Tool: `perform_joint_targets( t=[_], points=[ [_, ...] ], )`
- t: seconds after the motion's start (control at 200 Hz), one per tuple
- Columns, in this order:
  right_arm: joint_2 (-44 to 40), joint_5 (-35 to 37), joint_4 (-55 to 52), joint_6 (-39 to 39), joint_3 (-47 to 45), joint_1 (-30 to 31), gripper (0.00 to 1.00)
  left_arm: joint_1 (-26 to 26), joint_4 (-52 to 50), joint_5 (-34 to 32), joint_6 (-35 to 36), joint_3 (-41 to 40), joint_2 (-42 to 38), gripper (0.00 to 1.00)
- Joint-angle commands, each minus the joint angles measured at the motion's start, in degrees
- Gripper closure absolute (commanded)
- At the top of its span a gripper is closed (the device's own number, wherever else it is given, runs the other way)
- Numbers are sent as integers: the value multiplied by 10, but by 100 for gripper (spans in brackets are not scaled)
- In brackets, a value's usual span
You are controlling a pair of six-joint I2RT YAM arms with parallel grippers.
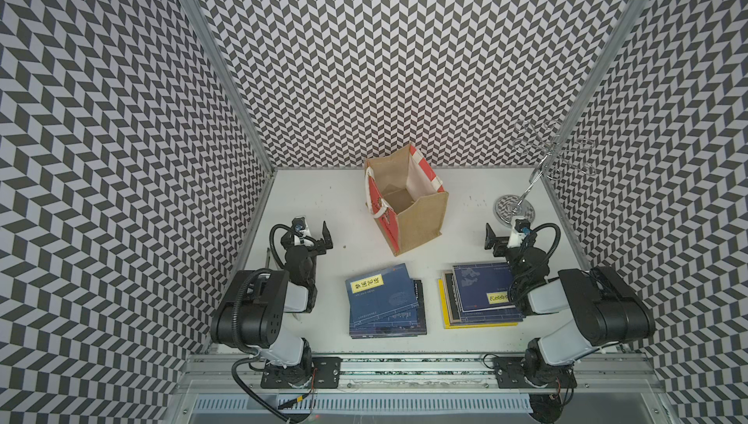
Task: Put the books into the canvas bag
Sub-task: Pick up the book from the book.
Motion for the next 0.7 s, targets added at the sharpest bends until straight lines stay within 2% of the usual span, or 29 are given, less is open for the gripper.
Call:
perform_joint_targets(
  t=[0.0,0.09,0.235,0.31,0.421,0.556,0.691],
  points=[
    [-3,-10,35,-11,-5,-1,0,2,-75,-2,2,41,-21,1],
    [-3,-10,35,-11,-6,-1,1,-8,-167,-41,-4,91,-23,0],
    [-3,-10,35,-11,-6,-2,1,-24,-330,-166,-62,174,-23,0],
    [-3,-9,35,-12,-5,-2,1,-29,-471,-242,-148,242,-19,0],
    [-3,-8,34,-10,-4,-2,1,-38,-698,-302,-263,364,6,0],
    [-3,-7,34,-8,-3,-1,1,-67,-892,-294,-336,490,35,0],
    [-2,-4,30,-4,-1,-2,1,-95,-969,-198,-331,559,33,1]
  ],
)
